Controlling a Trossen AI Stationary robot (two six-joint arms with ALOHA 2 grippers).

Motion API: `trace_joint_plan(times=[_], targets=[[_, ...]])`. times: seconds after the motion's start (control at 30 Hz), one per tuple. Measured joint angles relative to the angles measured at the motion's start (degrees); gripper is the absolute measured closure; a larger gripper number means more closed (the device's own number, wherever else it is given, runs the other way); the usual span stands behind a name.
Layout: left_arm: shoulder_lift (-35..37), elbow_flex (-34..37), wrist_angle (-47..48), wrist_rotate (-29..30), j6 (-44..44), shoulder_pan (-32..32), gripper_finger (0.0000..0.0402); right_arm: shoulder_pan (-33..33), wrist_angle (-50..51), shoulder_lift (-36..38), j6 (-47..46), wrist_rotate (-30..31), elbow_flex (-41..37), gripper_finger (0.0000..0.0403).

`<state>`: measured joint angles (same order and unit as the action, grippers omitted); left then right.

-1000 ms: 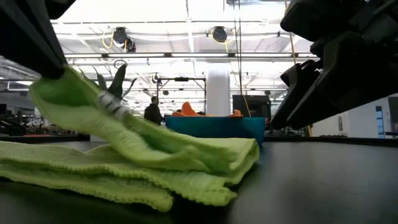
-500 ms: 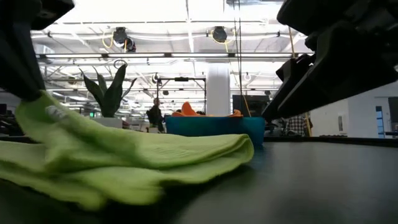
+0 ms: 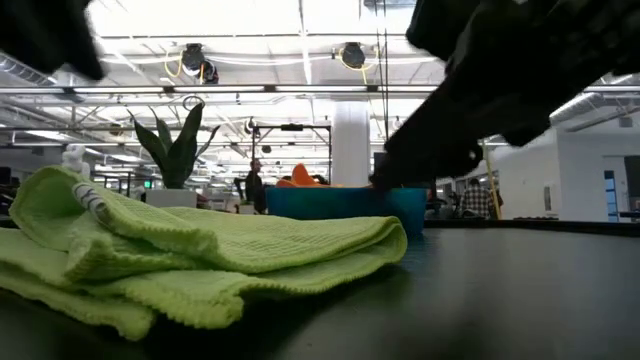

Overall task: Fold microfiber towels
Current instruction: Fold the green microfiber cloth, then put the green microfiber cloth into the blue bin

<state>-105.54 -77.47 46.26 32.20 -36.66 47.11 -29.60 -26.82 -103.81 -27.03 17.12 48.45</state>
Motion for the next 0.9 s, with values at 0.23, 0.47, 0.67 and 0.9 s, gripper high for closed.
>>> trace_joint_plan(times=[0.23, 0.47, 0.67, 0.9], targets=[[2.98, 2.15, 0.1, 8.44, -0.42, -2.74, 0.0238, 2.62, -1.19, -2.78, -6.75, -0.92, -0.02, 0.0127], [2.89, 9.12, -5.94, -1.86, 1.77, -13.28, 0.0226, 4.26, -3.09, -6.73, -10.7, -4.11, 0.02, 0.0122], [5.56, 17.78, -31.21, -18.25, 15.03, -21.24, 0.0211, 4.46, -5.77, -8.53, -11.12, -5.89, 0.09, 0.0123], [10.89, 28.69, -38.53, -25.79, 9.77, -28.01, 0.0197, 4.48, -5.32, -8.35, -11.18, -6.79, 0.09, 0.0124]])
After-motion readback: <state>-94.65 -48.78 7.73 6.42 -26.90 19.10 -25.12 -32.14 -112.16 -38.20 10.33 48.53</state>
